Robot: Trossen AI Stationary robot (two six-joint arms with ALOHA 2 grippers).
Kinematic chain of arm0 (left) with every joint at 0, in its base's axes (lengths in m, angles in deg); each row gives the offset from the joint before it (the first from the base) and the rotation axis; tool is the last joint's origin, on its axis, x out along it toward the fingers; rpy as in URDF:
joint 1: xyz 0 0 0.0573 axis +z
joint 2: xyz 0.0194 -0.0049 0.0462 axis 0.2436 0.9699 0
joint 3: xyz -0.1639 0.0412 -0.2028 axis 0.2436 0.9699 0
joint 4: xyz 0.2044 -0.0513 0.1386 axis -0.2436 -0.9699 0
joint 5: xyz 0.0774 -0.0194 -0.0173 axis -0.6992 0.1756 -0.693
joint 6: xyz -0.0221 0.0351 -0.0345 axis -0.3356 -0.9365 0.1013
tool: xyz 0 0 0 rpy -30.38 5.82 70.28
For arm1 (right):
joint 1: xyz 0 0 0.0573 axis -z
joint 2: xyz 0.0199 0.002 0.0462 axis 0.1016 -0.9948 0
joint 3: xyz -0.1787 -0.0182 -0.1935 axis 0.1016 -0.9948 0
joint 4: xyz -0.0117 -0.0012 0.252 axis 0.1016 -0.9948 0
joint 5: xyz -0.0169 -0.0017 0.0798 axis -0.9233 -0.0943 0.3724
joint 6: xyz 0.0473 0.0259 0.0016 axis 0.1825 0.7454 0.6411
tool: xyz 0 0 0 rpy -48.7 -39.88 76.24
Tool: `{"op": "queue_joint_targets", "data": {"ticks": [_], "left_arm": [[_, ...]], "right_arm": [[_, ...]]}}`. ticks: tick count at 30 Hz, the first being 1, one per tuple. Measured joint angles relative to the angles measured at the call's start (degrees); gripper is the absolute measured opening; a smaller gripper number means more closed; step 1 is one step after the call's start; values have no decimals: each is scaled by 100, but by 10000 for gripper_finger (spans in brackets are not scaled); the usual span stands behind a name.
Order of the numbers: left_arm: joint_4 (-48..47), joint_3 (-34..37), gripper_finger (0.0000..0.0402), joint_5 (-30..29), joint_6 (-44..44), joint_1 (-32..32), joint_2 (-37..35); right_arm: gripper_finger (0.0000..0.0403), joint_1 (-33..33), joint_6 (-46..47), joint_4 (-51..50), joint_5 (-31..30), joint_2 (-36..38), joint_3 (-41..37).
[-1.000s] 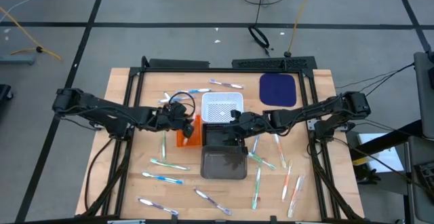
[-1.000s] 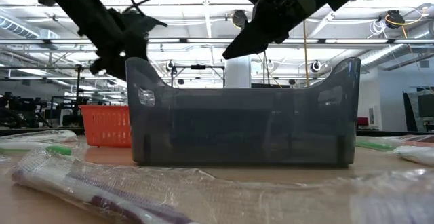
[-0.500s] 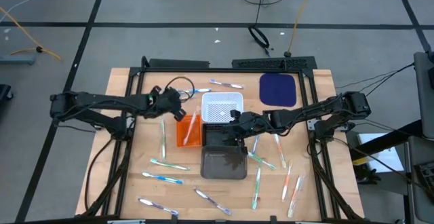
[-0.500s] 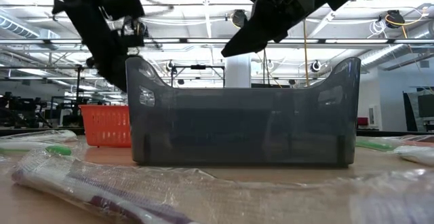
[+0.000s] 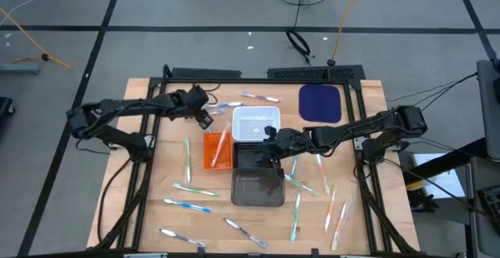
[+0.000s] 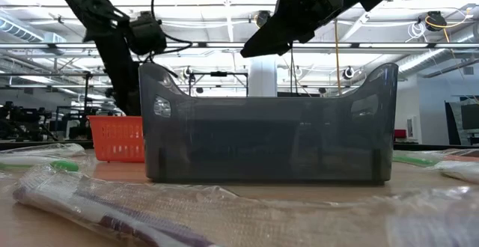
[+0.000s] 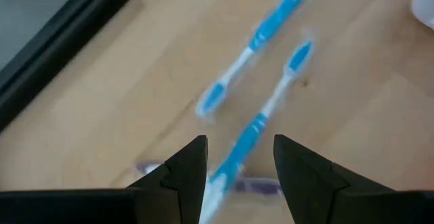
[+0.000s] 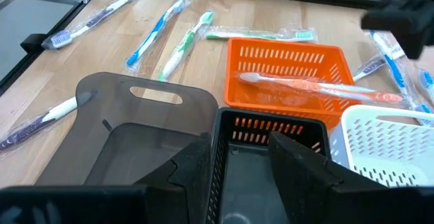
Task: Pick & Place Toothbrushes
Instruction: Put the blue toothbrush into the top black bin
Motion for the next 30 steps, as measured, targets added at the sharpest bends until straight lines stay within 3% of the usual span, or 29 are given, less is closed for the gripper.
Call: {"op": "queue_joint_targets", "data": {"ticks": [16,19,25,30], "left_arm": [[241,-7,168,536,-188,197,1083],[243,-9,135,703,-205,199,1098],[163,0,15,863,-195,193,958],[129,0,17,859,-113,194,620]], "right_arm": [[139,-2,0,42,2,0,0],[139,-2,0,42,2,0,0],[139,0,0,57,2,0,0],[139,0,0,57,2,0,0]]}}
